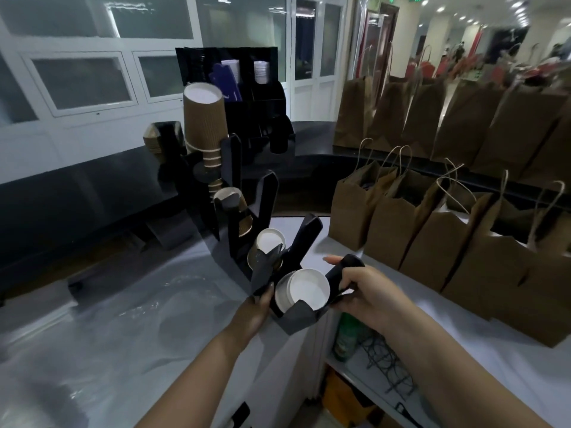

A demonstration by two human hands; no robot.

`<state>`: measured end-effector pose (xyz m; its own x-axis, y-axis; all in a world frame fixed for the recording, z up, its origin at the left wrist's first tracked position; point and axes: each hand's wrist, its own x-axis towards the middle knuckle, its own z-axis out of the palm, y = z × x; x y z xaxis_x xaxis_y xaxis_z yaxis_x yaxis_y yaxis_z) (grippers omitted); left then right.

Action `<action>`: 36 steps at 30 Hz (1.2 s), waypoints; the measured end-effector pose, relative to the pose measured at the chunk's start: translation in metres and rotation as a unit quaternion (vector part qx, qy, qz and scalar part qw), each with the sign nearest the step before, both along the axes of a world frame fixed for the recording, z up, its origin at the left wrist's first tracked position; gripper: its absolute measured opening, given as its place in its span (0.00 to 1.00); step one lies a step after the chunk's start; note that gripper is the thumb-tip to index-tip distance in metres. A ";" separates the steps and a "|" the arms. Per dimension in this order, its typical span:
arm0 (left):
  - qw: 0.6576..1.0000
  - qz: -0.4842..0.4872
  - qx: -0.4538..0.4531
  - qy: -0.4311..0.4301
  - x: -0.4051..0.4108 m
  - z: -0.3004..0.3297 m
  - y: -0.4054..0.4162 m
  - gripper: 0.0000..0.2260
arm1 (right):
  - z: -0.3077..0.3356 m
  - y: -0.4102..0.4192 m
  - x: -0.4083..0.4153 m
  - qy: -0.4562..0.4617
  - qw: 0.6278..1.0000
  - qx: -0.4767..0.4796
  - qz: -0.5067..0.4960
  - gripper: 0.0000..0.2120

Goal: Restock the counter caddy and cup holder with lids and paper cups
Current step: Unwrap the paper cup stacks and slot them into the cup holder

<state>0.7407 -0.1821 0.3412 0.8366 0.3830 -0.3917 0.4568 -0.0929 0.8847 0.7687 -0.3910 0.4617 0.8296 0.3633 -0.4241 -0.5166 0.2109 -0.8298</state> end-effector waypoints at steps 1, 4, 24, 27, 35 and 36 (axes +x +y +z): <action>1.000 -0.007 0.009 -0.017 0.003 0.001 0.000 0.28 | 0.000 0.001 0.004 0.000 1.000 -0.003 -0.007 0.24; 0.998 -0.027 0.015 -0.057 0.011 0.007 -0.002 0.23 | 0.001 0.004 0.016 0.002 1.000 -0.007 -0.027 0.24; 0.975 -0.011 0.222 -0.026 0.075 -0.042 -0.026 0.26 | -0.019 -0.017 0.075 0.024 0.993 -0.006 -0.117 0.23; 0.887 -0.115 0.439 0.083 0.088 -0.031 -0.026 0.21 | -0.022 -0.021 0.080 0.031 0.993 -0.012 -0.109 0.23; 0.918 -0.047 0.383 0.097 0.085 -0.005 -0.040 0.20 | -0.024 -0.030 0.097 0.023 0.997 -0.012 -0.071 0.20; 0.896 -0.072 0.425 0.109 0.089 -0.003 -0.042 0.20 | -0.025 -0.031 0.100 0.026 0.997 -0.009 -0.070 0.21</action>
